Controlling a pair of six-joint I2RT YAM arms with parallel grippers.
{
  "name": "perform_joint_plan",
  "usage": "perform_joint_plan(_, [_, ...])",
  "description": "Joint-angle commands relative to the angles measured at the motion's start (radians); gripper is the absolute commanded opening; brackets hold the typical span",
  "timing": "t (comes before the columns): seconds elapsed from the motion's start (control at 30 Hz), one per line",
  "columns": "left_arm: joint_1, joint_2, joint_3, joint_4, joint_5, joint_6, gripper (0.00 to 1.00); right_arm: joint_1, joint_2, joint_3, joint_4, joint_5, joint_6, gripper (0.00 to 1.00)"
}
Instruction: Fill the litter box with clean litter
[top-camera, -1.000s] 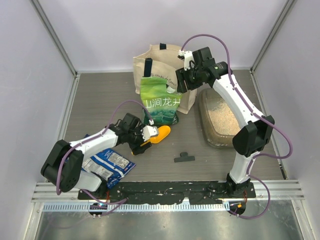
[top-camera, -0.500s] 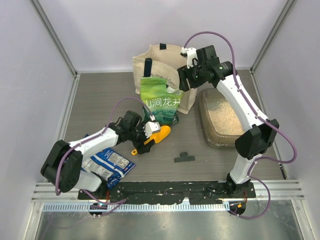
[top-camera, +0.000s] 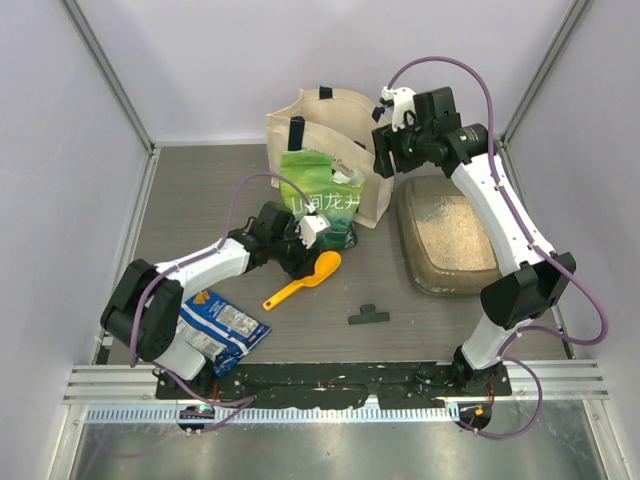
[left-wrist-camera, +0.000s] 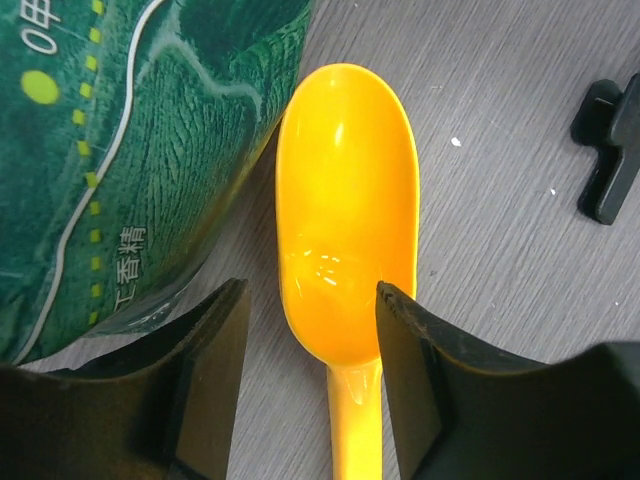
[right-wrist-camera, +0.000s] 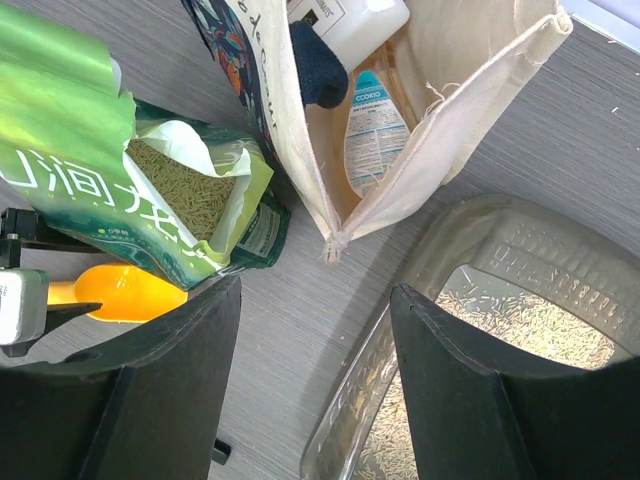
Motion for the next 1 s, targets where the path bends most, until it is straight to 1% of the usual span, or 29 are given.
perform_joint_plan(0.0, [-0.011,0.027,0.023,0.042,-0.027,-0.026,0.53,-0.009,-0.053,-0.006,0.043,0.012,-0.009,0.67])
perform_joint_plan(0.07, [-0.022,0.032,0.01,0.071,-0.059,-0.032,0.5,-0.008,-0.056,-0.006,0.046,0.013,-0.008,0.66])
perform_joint_plan(0.17, [-0.034,0.043,-0.001,0.093,-0.095,-0.046,0.42,-0.013,-0.06,-0.007,0.048,0.013,-0.008,0.66])
perform_joint_plan(0.2, [-0.036,0.044,-0.001,0.094,-0.099,-0.046,0.36,-0.016,-0.06,-0.007,0.048,0.016,-0.008,0.66])
perform_joint_plan(0.3, [-0.048,0.046,-0.001,0.096,-0.127,-0.052,0.25,-0.014,-0.063,-0.013,0.051,0.018,-0.008,0.67])
perform_joint_plan(0.4, [-0.056,0.044,-0.004,0.096,-0.148,-0.055,0.24,-0.016,-0.063,-0.01,0.051,0.019,-0.008,0.67])
perform_joint_plan(0.43, [-0.057,0.044,-0.006,0.098,-0.153,-0.055,0.25,-0.016,-0.062,-0.009,0.051,0.019,-0.008,0.66])
perform_joint_plan(0.5, [-0.068,0.049,-0.001,0.088,-0.171,-0.053,0.32,-0.017,-0.059,-0.007,0.052,0.022,-0.008,0.66])
perform_joint_plan(0.53, [-0.074,0.051,0.0,0.082,-0.176,-0.052,0.32,-0.016,-0.057,-0.003,0.052,0.021,-0.008,0.67])
perform_joint_plan(0.67, [-0.105,0.047,-0.004,0.058,-0.193,-0.044,0.27,-0.017,-0.049,0.005,0.052,0.019,-0.008,0.66])
perform_joint_plan(0.87, [-0.14,0.06,0.0,0.042,-0.208,-0.004,0.26,-0.017,-0.049,0.0,0.057,0.019,-0.009,0.66])
perform_joint_plan(0.97, [-0.145,0.093,0.029,0.003,-0.208,0.014,0.22,-0.019,-0.051,0.003,0.058,0.018,-0.009,0.66])
